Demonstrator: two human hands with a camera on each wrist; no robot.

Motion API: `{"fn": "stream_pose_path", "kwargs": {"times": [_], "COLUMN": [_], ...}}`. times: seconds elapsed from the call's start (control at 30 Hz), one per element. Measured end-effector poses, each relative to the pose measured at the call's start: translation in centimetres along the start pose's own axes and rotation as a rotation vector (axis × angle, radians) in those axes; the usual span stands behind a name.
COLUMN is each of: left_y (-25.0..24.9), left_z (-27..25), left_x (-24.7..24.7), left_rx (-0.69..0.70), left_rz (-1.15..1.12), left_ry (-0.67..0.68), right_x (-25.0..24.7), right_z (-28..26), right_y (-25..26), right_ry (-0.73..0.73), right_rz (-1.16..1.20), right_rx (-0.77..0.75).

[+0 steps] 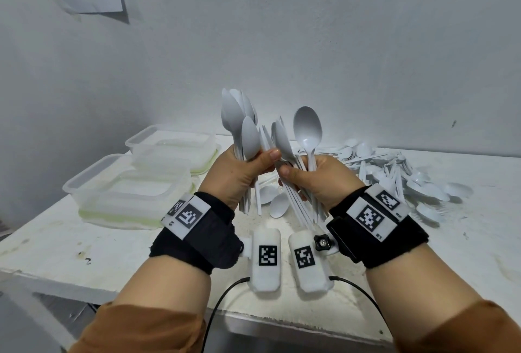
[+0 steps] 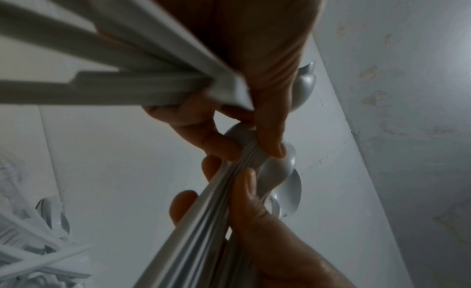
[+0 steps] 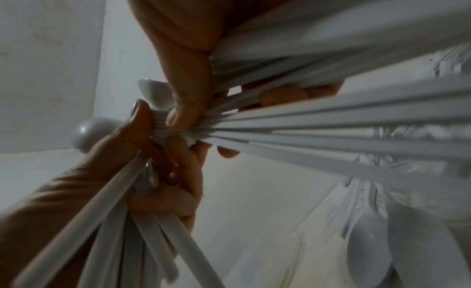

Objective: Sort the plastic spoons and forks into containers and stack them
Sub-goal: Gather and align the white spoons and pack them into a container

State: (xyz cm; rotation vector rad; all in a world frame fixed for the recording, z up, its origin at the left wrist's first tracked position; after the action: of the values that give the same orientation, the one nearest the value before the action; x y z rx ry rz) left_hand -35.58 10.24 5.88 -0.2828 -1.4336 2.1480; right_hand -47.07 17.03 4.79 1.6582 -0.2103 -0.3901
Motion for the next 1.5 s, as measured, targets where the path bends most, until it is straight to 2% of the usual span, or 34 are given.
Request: {"fn": "stream_pose_path", "kwargs": {"times": [0.23,0.37,0.5,0.63,0.83,1.17,1.33,1.5], "left_y": [-0.1,-0.2,-0.4,-0.3,-0.3,-0.4,-0.7,-1.1], "left_z": [-0.3,0.0,0.1,0.0,-0.1,-0.1,-0.4,-0.5], "left_x": [-0.2,-1.1,-1.5,-1.4,-1.2,-1.0,-1.0,-0.6], "left_rx": [-0.007,-0.012,-0.012,-0.015,-0.038,-0.042,-0.037,-0.026], "left_rz": [0.027,0.018,-0.003,0.019,0.035,0.008,0.012,-0.041], "left_ry": [-0.035,-0.069,-0.088,-0.08,-0.066,-0.073,-0.088,-0.079], "right_x": [0.1,-0.1,-1.2,-1.1,-0.7,-1.4,-1.4,-1.0], "right_z": [0.1,0.2,0.5,0.5,0.5,-0.2,-0.8,-1.0], "right_y": [-0.4,-0.4,-0.1,0.7,0.9,2.0,2.7,2.7], "right_ry": [0.023,0.034,-0.06,-0.067,-0.051,-0.149,-0.205,-0.186], "right_rz": [-0.014,0.076,0.106,-0.012,-0.039,-0.037,-0.17,-0.178], "right_rx": [0.01,0.005,-0.035,-0.093,-0.11,-0.203,-0.271,-0.275]}}
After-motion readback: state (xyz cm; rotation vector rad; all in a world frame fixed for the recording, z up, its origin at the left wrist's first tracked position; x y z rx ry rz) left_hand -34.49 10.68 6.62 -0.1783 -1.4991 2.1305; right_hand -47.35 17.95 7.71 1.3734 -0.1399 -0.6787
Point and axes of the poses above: each hand's wrist, its own z-axis towards the middle knuckle, its own x-axis out of the palm, y = z × x, the point moved 10 cm from there along z, towards the middle knuckle, and after that the axes turned 8 degrees about x, right-handed, at the moved point
